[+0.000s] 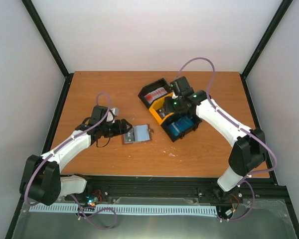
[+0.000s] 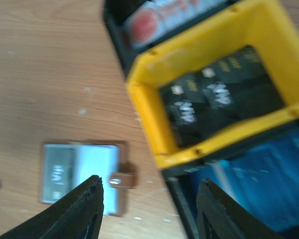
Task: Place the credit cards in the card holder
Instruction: Pick up the credit card from the storage box.
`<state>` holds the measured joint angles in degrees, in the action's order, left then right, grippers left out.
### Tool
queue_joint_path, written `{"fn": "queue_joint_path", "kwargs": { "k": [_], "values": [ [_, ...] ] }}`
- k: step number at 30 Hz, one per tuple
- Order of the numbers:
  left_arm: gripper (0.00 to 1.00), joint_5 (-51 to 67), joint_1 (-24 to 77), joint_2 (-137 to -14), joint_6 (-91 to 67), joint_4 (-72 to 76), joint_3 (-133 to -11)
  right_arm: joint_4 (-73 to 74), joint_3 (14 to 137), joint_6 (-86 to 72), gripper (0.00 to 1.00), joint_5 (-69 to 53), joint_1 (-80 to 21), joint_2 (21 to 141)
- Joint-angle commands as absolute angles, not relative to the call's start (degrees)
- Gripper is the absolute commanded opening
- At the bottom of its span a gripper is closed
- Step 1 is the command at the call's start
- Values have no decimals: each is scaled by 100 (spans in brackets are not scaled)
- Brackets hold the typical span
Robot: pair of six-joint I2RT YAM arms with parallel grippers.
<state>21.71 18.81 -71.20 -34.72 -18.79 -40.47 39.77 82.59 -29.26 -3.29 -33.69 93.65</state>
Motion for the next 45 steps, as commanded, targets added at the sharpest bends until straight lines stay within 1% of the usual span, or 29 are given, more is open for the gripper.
{"fn": "queue_joint_path", "kwargs": {
  "k": [1,3,7,9,16,20,27,31,34,39,45],
  "values": [
    [78,2807,1890,-7178,-3165,-1340,-4266,4983,8145,-2082,52,0,-2926,9320],
    [80,2960,1890,-7371,-3165,-1179,-4370,5149,8120,-1718,52,-5,-2780,9407],
    [80,3481,1939,-7998,-3099,-616,-4583,5241,7987,-1074,52,-109,-2674,9738],
    [80,3532,2022,-8279,-3014,-550,-4802,5254,7974,-852,52,-316,-2672,9953],
    [79,3417,2376,-8929,-2719,-641,-5193,4981,7845,-832,52,-682,-2672,10622],
    [78,3444,2582,-9162,-2516,-617,-5297,4777,7778,-925,52,-642,-2672,10852],
    [72,3507,2889,-9459,-2422,-432,-5402,4351,7628,-853,50,-458,-2672,11058],
    [67,3466,2993,-9573,-2450,-317,-5423,4158,7487,-808,46,-319,-2671,11139],
    [65,3416,3053,-9669,-2531,-206,-5432,4031,7393,-800,46,-223,-2672,11136],
    [62,3129,3213,-9851,-2755,57,-5438,4066,7347,-821,46,-523,-2670,11175],
    [55,2994,3333,-10179,-2994,383,-5498,4171,7308,-990,37,-851,-2672,10930]
  ]
}}
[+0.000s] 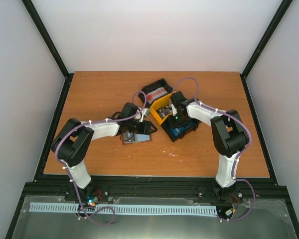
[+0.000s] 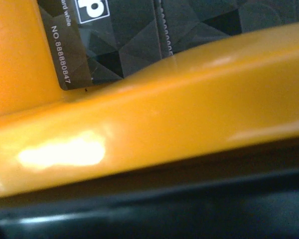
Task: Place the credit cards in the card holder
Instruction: Pick up the credit card from the storage box.
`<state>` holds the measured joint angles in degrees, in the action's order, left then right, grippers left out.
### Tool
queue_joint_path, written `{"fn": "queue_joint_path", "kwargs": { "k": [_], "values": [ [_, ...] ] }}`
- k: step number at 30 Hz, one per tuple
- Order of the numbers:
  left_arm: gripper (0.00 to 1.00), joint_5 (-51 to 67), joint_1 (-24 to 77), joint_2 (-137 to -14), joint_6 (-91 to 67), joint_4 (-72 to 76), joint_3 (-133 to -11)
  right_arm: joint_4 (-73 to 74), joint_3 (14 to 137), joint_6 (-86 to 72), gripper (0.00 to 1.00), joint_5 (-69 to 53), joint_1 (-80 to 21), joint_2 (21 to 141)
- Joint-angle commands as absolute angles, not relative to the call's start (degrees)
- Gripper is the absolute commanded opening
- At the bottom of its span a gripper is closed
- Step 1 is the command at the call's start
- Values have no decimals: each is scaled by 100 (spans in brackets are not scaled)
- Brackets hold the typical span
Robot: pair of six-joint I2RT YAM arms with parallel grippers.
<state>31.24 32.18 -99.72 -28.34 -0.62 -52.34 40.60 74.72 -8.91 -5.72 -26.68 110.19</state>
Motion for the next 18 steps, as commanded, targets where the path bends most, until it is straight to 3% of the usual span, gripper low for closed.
{"fn": "queue_joint_path", "kwargs": {
  "k": [1,9,18],
  "values": [
    [54,2960,3346,-10249,-3004,420,-5526,4185,7311,-1006,36,-858,-2672,10891],
    [43,2761,3390,-10752,-3045,391,-5778,4398,7435,-1072,31,-976,-2665,10814],
    [38,2671,3516,-11038,-2982,252,-6009,4486,7517,-1105,29,-1360,-2658,10727]
  ]
}}
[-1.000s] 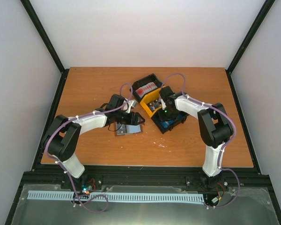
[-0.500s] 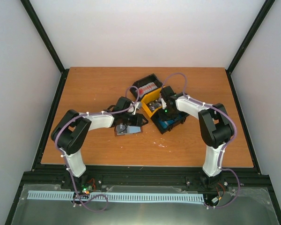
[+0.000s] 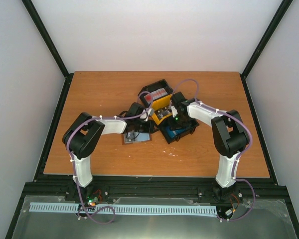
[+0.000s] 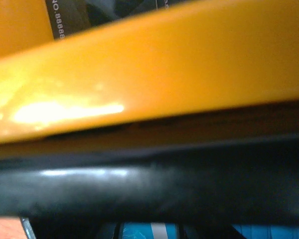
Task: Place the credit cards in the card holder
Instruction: Pick up the credit card from the storage box.
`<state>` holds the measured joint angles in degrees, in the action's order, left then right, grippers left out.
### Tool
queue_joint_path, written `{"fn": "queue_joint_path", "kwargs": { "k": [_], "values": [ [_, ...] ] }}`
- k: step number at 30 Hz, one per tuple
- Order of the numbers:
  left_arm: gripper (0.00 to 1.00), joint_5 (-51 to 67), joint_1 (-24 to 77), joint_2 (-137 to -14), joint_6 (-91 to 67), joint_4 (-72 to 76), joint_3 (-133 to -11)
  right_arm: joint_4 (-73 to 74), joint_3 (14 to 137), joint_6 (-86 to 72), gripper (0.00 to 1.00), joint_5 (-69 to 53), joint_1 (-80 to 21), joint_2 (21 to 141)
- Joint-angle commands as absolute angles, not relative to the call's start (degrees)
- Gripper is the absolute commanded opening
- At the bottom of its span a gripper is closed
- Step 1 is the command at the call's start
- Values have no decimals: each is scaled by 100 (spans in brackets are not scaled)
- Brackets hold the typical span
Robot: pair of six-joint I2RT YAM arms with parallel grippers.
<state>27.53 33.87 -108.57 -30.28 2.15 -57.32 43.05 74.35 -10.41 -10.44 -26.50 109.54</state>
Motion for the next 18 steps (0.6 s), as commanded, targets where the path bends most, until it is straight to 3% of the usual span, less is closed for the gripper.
{"fn": "queue_joint_path", "kwargs": {
  "k": [1,18],
  "values": [
    [38,2668,3534,-11072,-2974,228,-6038,4495,7520,-1105,28,-1395,-2663,10712],
    [37,2752,3586,-11226,-2826,160,-6116,4569,7637,-1227,21,-1955,-2654,10590]
  ]
}}
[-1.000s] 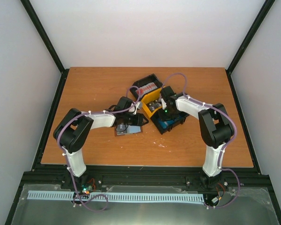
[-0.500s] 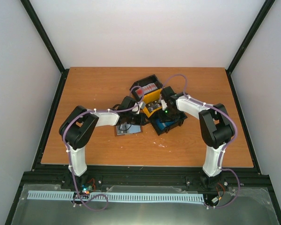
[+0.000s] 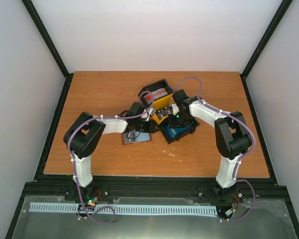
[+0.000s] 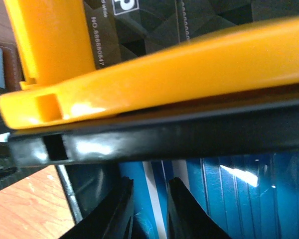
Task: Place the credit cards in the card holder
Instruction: Pick up the credit card from the storage box.
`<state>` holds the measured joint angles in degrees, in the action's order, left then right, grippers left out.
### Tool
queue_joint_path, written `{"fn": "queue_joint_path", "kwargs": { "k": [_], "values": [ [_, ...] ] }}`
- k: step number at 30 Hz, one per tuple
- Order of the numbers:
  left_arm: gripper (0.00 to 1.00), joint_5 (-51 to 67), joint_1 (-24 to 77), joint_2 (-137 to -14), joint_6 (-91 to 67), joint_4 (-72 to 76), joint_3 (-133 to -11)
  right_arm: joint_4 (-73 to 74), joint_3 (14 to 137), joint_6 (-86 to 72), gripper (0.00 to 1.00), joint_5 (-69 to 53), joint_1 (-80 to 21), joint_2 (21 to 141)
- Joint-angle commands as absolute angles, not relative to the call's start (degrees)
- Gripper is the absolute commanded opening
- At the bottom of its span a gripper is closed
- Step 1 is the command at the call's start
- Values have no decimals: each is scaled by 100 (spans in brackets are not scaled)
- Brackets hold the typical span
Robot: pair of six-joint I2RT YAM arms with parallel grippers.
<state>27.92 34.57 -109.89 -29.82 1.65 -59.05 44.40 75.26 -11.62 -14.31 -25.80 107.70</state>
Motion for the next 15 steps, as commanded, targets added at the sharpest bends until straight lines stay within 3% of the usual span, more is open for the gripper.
{"fn": "queue_joint_path", "kwargs": {
  "k": [1,15],
  "values": [
    [37,2759,3586,-11232,-2818,148,-6124,4591,7638,-1230,20,-1984,-2654,10569],
    [37,2738,3586,-11264,-2751,92,-6146,4935,7581,-1049,22,-2476,-2654,10491]
  ]
}}
